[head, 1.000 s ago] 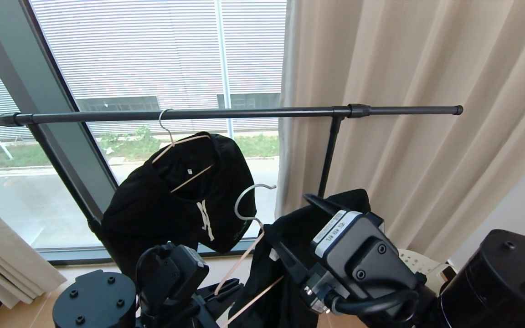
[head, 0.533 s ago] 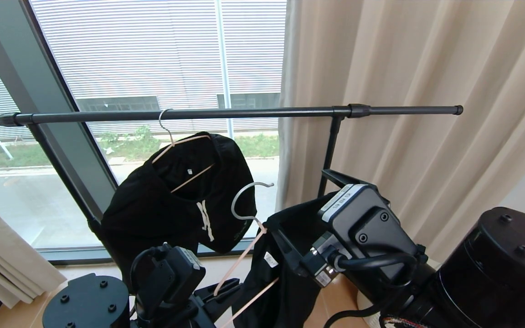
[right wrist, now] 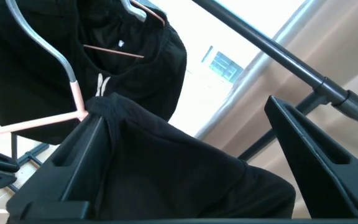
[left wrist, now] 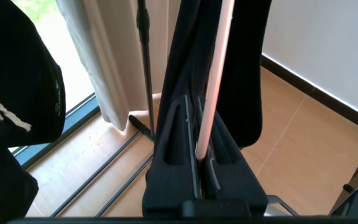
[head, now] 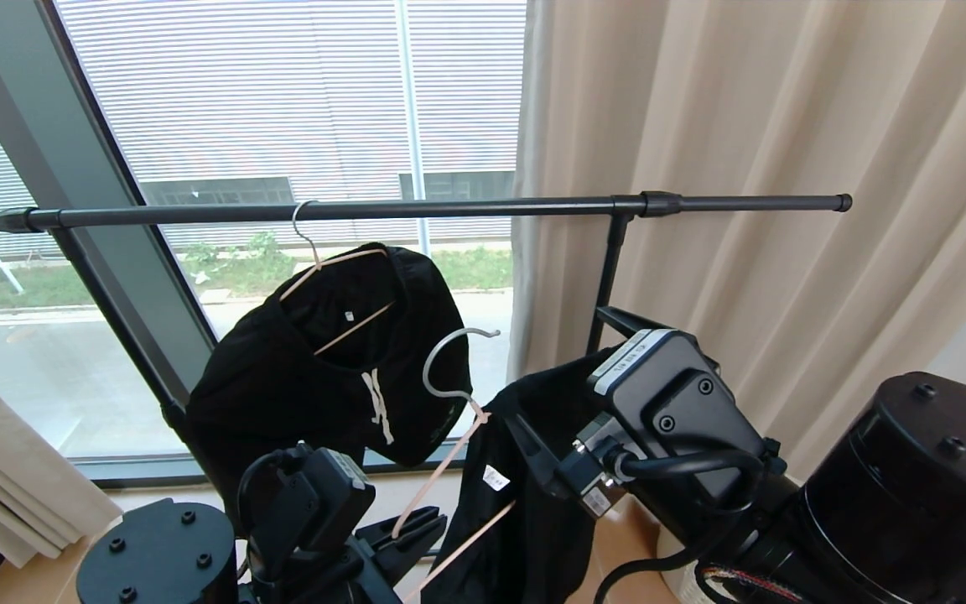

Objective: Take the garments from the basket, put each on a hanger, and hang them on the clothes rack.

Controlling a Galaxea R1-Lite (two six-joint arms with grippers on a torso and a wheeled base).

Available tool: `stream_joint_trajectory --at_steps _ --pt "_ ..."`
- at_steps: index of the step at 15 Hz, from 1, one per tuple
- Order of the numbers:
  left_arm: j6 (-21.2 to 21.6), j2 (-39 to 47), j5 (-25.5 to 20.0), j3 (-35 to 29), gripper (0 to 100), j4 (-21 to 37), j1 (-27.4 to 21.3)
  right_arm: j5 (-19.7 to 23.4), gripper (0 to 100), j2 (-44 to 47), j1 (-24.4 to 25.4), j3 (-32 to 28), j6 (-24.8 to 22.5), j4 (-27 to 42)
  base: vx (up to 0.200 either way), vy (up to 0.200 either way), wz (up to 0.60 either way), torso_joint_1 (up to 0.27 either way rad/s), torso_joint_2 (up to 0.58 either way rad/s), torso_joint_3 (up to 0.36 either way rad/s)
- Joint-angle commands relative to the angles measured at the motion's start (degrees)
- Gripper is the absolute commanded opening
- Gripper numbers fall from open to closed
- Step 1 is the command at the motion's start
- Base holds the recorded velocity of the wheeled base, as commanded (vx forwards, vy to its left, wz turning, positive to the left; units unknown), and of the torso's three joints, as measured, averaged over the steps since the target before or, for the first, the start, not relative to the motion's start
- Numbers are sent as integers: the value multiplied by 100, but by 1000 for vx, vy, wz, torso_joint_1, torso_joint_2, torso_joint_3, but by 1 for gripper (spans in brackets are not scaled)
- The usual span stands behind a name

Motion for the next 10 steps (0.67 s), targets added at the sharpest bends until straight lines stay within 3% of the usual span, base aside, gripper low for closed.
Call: stream_joint_trajectory --at_steps 1,8,10 --pt "-5 22 6 -10 0 -76 60 1 100 -37 20 22 -3 7 0 0 0 0 0 0" --pt "-75 57 -20 -10 0 -304 297 80 100 -301 64 277 -90 51 0 0 0 0 0 0" --pt "-57 57 -38 42 0 -304 288 616 100 -608 -24 471 -301 262 0 0 0 0 0 0"
